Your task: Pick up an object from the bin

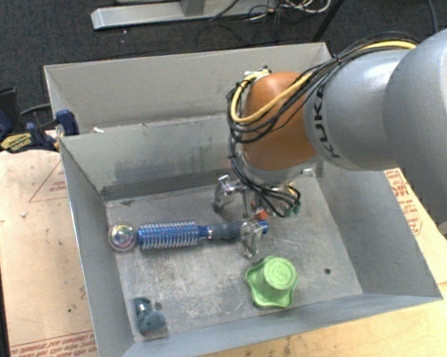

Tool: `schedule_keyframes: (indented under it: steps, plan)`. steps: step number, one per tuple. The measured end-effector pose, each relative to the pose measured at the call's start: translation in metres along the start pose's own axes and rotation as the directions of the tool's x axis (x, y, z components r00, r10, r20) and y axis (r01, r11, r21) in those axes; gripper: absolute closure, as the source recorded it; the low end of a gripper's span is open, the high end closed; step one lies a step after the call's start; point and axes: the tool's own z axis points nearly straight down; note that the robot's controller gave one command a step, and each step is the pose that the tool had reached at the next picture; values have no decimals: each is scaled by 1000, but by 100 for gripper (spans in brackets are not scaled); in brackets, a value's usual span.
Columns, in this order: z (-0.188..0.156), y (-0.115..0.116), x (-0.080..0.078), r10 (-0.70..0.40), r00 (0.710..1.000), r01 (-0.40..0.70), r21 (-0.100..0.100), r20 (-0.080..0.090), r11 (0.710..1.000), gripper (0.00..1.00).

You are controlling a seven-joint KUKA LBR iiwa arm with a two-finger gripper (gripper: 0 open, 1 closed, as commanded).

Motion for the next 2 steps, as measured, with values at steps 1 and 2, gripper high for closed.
schedule_keyframes:
  steps: [1, 2]
  plan:
    - [-2, -2, -2, 4, 1000, -4, 0, 6, 1000, 100]
    - [-206, 20, -16, -107, 994, 107, -1, 1, 994, 100]
